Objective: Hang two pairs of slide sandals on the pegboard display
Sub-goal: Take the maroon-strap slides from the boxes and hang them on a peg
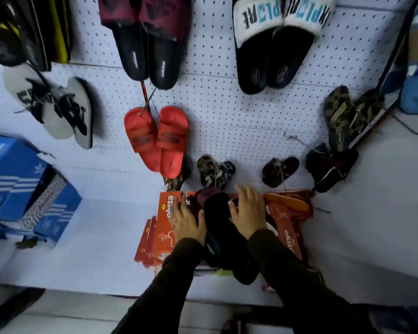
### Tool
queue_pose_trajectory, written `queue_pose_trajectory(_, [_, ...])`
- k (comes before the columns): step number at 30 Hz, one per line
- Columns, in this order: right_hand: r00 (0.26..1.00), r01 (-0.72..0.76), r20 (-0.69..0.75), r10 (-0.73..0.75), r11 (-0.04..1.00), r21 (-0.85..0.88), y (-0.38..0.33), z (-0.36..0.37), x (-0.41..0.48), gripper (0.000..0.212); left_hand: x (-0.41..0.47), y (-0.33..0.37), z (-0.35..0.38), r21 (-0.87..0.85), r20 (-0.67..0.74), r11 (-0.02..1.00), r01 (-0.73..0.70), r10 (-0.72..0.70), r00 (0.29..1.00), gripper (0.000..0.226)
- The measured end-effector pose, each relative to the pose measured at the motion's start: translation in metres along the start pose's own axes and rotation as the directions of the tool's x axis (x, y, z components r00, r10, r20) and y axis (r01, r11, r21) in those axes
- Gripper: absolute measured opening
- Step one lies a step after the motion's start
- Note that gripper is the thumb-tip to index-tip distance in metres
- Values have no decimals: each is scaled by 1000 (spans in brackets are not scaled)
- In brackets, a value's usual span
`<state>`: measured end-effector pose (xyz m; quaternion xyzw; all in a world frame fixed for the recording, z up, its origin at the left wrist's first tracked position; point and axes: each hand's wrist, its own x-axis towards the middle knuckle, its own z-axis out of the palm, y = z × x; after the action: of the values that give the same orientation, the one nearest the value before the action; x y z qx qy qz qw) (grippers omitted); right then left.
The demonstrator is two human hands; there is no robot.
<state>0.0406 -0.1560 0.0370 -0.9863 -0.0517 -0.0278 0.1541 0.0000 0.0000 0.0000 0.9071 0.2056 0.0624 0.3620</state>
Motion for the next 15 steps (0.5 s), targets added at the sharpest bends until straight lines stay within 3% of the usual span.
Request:
queue_pose_trajectory(2, [982, -79, 169, 79, 997, -5, 4, 10, 4, 55, -4, -9, 12, -72, 132, 926, 370, -359, 924, 78])
queue_pose_trajectory(4, [923, -194, 340, 178, 981, 15, 13, 19, 8, 53, -8, -25, 26, -179, 296, 676, 714, -655, 695, 83])
queue_pose_trajectory(6, [862, -309, 452, 230, 945, 108, 18, 27, 9, 50, -10, -34, 37, -329, 457, 431, 840, -705, 542, 78])
queue_pose_trajectory(8, [828, -413, 499, 255, 879, 236, 23, 31, 12, 49, -11, -38, 43, -412, 524, 366, 834, -654, 546, 66])
queue_pose_trajectory(12, [790, -530, 536, 297, 771, 354, 35, 39, 16, 38, -15, -45, 51, -508, 470, 387, 769, -624, 625, 69])
queue_pose_trajectory(15, [717, -628, 628, 302, 670, 395, 40, 44, 18, 36, -19, -53, 49, -545, 592, 284, 789, -536, 602, 77])
